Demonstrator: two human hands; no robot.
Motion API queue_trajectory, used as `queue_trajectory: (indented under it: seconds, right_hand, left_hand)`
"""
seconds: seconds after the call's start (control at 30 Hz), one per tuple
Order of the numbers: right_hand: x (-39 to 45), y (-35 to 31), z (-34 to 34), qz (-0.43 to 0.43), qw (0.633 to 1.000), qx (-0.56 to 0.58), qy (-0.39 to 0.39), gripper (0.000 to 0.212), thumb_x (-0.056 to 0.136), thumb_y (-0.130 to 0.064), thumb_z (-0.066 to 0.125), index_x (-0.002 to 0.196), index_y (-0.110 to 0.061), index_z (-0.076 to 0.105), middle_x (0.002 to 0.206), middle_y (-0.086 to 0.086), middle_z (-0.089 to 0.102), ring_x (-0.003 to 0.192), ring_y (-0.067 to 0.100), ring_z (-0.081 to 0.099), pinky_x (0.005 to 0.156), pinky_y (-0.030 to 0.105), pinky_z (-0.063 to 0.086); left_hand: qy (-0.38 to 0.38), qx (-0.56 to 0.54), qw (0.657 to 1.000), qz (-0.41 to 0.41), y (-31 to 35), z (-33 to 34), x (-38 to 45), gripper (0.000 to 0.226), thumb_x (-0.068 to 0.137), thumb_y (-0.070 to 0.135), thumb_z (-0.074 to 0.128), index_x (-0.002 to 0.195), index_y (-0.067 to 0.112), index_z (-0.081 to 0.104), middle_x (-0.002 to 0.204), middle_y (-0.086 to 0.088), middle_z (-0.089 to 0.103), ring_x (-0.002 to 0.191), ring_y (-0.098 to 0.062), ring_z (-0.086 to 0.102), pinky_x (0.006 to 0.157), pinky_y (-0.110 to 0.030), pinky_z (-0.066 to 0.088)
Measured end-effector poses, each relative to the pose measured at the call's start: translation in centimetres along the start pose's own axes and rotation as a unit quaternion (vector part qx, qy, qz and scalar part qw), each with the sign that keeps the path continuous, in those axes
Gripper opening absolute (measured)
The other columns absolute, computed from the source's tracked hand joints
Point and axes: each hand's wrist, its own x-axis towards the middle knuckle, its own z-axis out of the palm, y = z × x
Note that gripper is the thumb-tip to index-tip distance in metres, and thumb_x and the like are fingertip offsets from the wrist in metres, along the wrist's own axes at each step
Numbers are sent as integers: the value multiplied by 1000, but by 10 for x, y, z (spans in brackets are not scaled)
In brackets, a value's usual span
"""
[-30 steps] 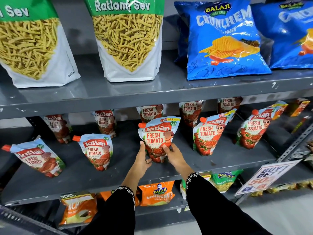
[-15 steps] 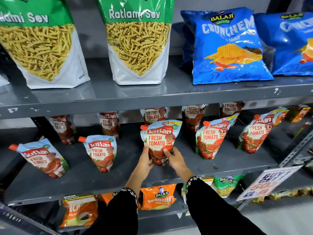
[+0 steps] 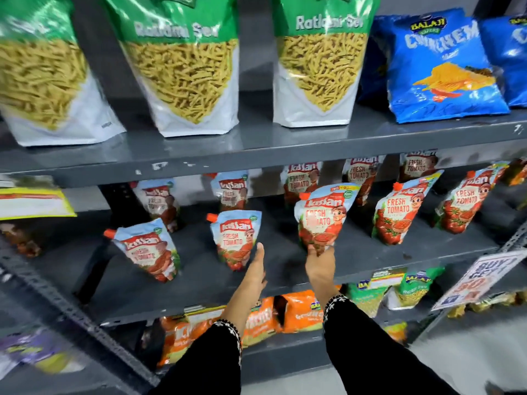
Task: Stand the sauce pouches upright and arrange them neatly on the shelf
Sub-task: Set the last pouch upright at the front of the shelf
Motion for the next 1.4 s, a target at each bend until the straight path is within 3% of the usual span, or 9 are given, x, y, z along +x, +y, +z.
queue_trajectory:
  seconds: [0.17, 0.33, 0.43, 0.6, 0.7, 0.8, 1.13, 1.4]
  right_hand:
    - [-45, -10, 44, 47, 990, -39, -125, 68, 95, -35, 47, 148, -3, 19, 152, 17, 34, 139, 35, 33, 111, 40, 30]
    - [-65, -26, 84, 56, 972, -17, -229, 63, 96, -36, 45, 148, -10, 22, 154, 12, 31, 139, 31, 34, 111, 40, 32]
    - [-66, -33, 97, 72, 965, 22, -252, 55, 96, -31, 44, 145, -10, 30, 148, 12, 41, 132, 31, 43, 107, 42, 38]
    - [-63, -29, 105, 75, 955, 44, -283, 44, 97, -33, 42, 139, -18, 39, 143, 7, 48, 128, 25, 47, 106, 39, 39]
    - [-59, -29, 109, 71, 951, 59, -296, 40, 98, -33, 40, 136, -21, 43, 142, 5, 50, 128, 23, 48, 107, 39, 40]
    - [-54, -30, 111, 65, 951, 55, -298, 42, 97, -37, 39, 135, -18, 44, 140, 7, 52, 127, 24, 50, 108, 40, 42]
    - [-42, -30, 107, 63, 957, 47, -280, 42, 97, -36, 39, 133, -15, 46, 137, 10, 55, 123, 26, 52, 99, 36, 44]
    - [-39, -28, 101, 50, 961, 20, -271, 45, 95, -43, 39, 133, -21, 48, 135, 6, 56, 115, 22, 54, 98, 38, 47]
  left_hand:
    - [20, 1, 1000, 15, 11, -62, -9, 70, 91, 60, 27, 146, 17, 29, 155, -4, 30, 143, -22, 26, 116, -39, 20]
    - [75, -37, 996, 34, 32, -97, -7, 80, 86, 66, 31, 148, 16, 26, 155, -7, 29, 141, -26, 30, 113, -40, 27]
    - [93, -51, 994, 37, 40, -101, -4, 82, 84, 68, 31, 148, 18, 24, 155, -6, 28, 140, -28, 31, 111, -41, 29]
    - [69, -21, 997, 32, 46, -98, 6, 81, 86, 68, 25, 149, 18, 20, 158, -4, 23, 144, -25, 24, 116, -41, 22]
    - [29, -15, 999, 25, 47, -94, 10, 77, 88, 66, 18, 147, 19, 27, 156, -3, 29, 144, -23, 24, 116, -40, 19]
    - [11, -34, 999, 29, 46, -89, 10, 72, 89, 64, 19, 142, 20, 37, 150, -4, 40, 140, -21, 33, 113, -37, 25]
    - [-3, -31, 999, 32, 44, -77, 16, 70, 88, 66, 22, 139, 22, 41, 144, -5, 48, 132, -23, 43, 102, -34, 33]
    - [1, -17, 999, 33, 40, -76, 15, 75, 87, 66, 22, 146, 21, 31, 151, -7, 38, 140, -25, 33, 116, -44, 21]
